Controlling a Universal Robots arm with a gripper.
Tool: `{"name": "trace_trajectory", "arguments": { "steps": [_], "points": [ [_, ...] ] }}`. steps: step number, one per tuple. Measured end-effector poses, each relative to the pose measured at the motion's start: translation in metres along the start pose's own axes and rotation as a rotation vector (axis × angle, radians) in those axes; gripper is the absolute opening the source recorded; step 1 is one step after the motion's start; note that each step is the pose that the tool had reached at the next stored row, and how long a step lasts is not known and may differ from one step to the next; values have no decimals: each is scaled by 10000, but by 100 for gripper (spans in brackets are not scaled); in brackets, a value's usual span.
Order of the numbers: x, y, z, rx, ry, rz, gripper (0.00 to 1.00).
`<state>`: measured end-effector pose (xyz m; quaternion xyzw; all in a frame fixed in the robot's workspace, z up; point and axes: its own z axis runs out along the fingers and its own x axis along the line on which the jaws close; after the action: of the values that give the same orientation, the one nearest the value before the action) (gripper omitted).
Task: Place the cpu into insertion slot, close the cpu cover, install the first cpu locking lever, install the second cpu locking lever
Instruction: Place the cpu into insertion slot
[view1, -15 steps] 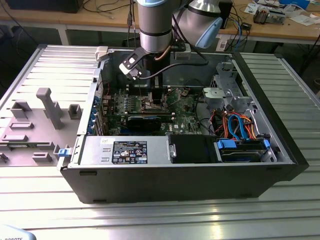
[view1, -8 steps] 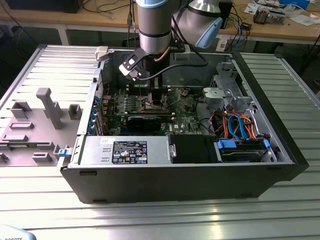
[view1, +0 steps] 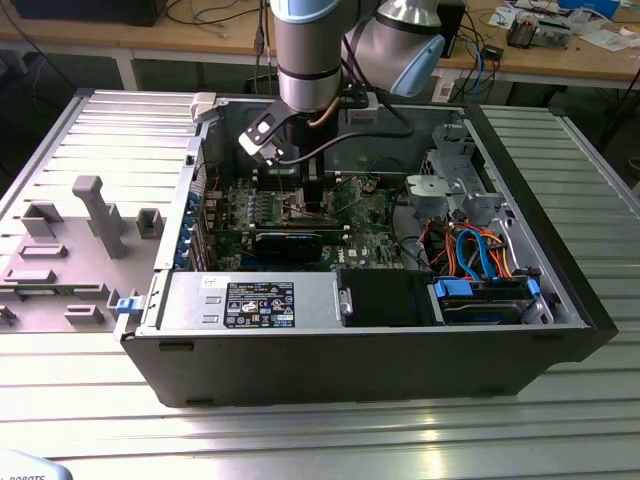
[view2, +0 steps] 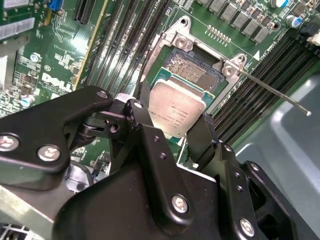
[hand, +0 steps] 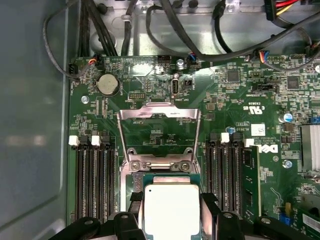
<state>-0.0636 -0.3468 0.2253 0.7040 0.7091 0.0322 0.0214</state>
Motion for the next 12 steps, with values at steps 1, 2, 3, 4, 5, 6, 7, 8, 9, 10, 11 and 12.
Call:
{"name": "trace_trajectory", "arguments": {
  "steps": [1, 2, 3, 4, 5, 6, 7, 8, 9, 10, 11, 12],
  "points": [
    [-1, -2, 10, -1, 5, -21, 54],
    [-1, -8, 25, 1, 5, -34, 54],
    [-1, -16, 40, 1, 6, -45, 54],
    [-1, -20, 44, 2, 6, -48, 54],
    [-1, -27, 50, 1, 14, -49, 54],
    [-1, -28, 55, 1, 17, -50, 54],
    [0, -28, 59, 1, 17, -51, 54],
    [3, -30, 61, 1, 16, -49, 54],
    [6, -30, 62, 1, 16, -48, 54],
    [9, -30, 63, 0, 17, -49, 54],
    [12, -30, 63, 1, 16, -50, 54],
    [16, -30, 64, 1, 16, -48, 54]
  ]
}}
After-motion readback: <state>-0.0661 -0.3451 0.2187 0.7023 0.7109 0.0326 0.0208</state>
